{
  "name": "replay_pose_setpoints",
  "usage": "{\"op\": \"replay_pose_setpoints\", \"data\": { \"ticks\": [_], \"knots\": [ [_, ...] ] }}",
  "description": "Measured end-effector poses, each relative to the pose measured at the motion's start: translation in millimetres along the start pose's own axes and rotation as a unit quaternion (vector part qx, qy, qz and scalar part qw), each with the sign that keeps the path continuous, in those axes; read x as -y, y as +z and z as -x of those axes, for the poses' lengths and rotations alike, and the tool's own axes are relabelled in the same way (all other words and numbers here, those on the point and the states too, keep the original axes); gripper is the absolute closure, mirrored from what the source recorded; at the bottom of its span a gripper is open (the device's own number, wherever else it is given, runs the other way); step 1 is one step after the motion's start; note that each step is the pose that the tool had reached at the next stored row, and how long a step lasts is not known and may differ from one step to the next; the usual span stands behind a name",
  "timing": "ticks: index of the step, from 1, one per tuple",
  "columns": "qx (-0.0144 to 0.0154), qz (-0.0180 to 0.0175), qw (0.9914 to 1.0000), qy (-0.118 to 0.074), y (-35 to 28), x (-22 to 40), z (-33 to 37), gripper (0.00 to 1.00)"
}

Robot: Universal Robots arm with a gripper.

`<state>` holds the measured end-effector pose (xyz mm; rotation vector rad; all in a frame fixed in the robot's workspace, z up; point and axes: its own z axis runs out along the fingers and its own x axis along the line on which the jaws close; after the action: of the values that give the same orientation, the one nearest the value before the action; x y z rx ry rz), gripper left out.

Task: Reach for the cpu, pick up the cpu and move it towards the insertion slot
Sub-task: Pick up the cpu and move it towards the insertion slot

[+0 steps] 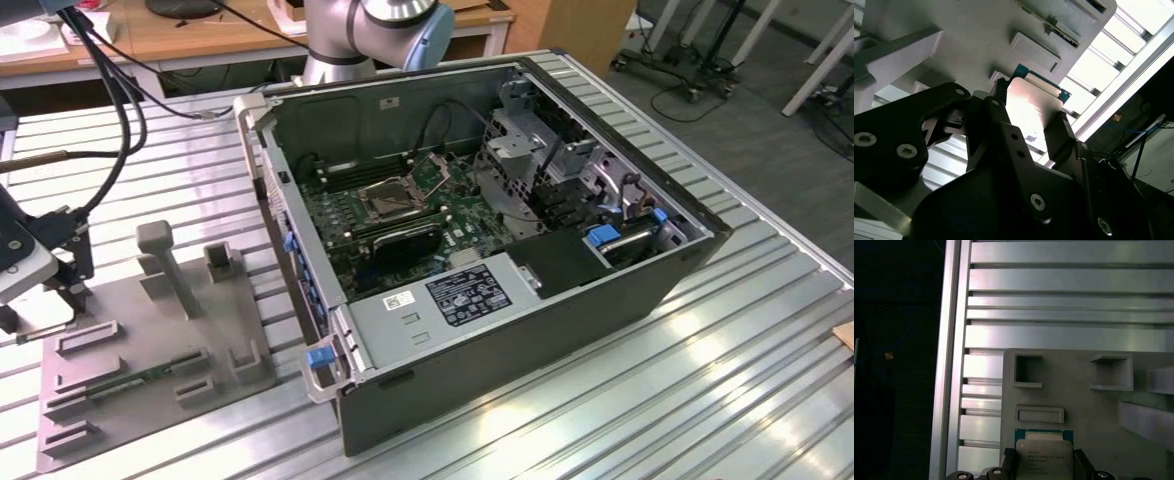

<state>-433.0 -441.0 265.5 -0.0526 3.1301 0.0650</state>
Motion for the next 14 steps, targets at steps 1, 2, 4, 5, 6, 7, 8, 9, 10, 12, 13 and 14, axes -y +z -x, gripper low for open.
{"op": "replay_pose_setpoints", "data": {
  "ticks": [1,2,4,5,6,7,8,9,10,12,13,14],
  "knots": [
    [0.0000,0.0000,1.00000,0.000,-0.1,0.0,0.0,0.46],
    [-0.0001,0.0000,1.00000,0.000,-0.4,0.0,0.0,0.46],
    [0.0000,0.0000,1.00000,0.000,-2.5,-0.1,0.0,0.46],
    [0.0000,0.0000,1.00000,0.000,-3.5,-0.1,0.0,0.46],
    [0.0000,0.0001,1.00000,0.000,-3.5,-0.2,0.0,0.46],
    [0.0000,0.0002,1.00000,0.000,-3.6,-0.1,0.0,0.46],
    [0.0000,0.0003,1.00000,0.000,-3.9,-0.2,0.0,0.46],
    [-0.0001,0.0003,1.00000,0.000,-4.1,-0.2,0.0,0.46],
    [-0.0001,0.0003,1.00000,0.000,-4.4,-0.2,0.0,0.46],
    [0.0000,0.0004,1.00000,0.000,-4.4,-0.2,0.0,0.46],
    [0.0001,0.0004,1.00000,0.000,-4.4,-0.2,0.1,0.46],
    [0.0000,0.0003,1.00000,0.000,-5.1,-0.2,0.0,0.46]
  ]
}}
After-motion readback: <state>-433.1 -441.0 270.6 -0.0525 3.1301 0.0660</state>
